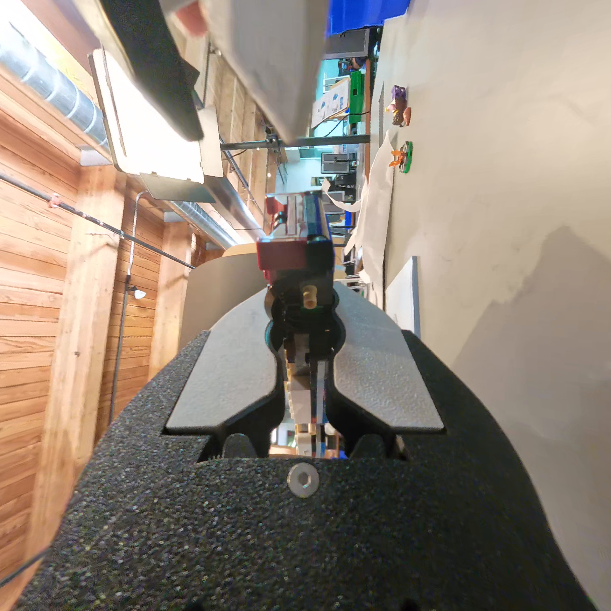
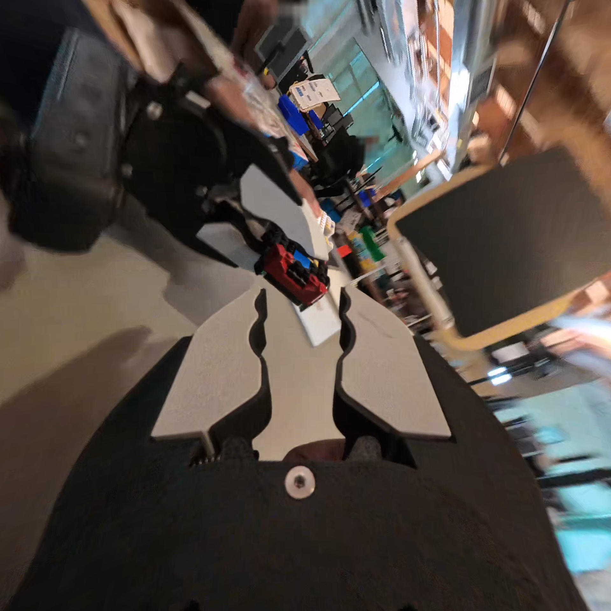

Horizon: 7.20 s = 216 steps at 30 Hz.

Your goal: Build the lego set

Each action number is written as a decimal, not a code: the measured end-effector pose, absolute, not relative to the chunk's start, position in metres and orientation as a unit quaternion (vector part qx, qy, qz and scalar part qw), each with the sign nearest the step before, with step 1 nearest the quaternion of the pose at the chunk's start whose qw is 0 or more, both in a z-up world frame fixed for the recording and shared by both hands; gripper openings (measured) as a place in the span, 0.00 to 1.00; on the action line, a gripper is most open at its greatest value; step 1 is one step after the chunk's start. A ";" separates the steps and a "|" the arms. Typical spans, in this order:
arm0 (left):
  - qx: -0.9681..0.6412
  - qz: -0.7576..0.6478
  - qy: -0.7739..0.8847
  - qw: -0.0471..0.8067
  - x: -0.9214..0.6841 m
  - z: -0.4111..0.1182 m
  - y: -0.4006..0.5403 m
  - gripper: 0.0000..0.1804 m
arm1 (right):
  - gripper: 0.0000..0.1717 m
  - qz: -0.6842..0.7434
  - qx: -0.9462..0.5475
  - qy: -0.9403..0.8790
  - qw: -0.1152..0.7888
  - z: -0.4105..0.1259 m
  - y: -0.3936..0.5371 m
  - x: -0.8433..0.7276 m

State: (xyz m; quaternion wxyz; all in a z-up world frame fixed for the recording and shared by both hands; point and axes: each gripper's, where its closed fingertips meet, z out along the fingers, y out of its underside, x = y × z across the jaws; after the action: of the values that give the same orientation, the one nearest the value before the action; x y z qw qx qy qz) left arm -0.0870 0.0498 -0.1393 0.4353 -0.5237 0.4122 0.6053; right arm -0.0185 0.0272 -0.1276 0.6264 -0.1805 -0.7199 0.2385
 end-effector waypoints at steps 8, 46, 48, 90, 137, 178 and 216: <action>-0.501 0.625 0.433 0.413 -0.082 -0.136 0.050 0.13 | 0.23 0.070 -0.034 -0.703 0.707 -0.138 0.025 -0.030; -0.622 0.474 0.370 0.502 -0.068 -0.150 0.097 0.13 | 0.22 0.068 -0.156 -0.671 0.722 -0.143 0.081 0.033; -0.632 0.459 0.351 0.517 -0.066 -0.144 0.103 0.13 | 0.22 0.057 -0.154 -0.666 0.728 -0.141 0.082 0.040; -0.606 0.419 0.491 0.464 0.008 -0.187 0.153 0.14 | 0.26 0.020 -0.141 -0.713 0.687 -0.161 0.124 0.053; -0.825 0.101 0.165 0.531 -0.125 -0.186 0.026 0.38 | 0.35 0.064 -0.339 -0.855 0.388 -0.204 0.147 0.063; -0.823 0.085 0.073 0.556 -0.173 -0.129 0.067 0.41 | 0.15 0.210 -0.224 -0.800 0.516 -0.213 -0.046 -0.064; -0.938 -0.046 0.005 0.343 -0.226 -0.237 0.216 0.45 | 0.01 0.189 -0.189 -0.817 0.511 -0.222 -0.021 -0.067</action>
State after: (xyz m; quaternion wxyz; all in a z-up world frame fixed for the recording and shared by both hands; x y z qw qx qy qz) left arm -0.2263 0.2163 -0.2371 0.3432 -0.9381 0.0050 -0.0456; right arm -0.0666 -0.0212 -0.2220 0.5109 -0.1894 -0.8169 0.1894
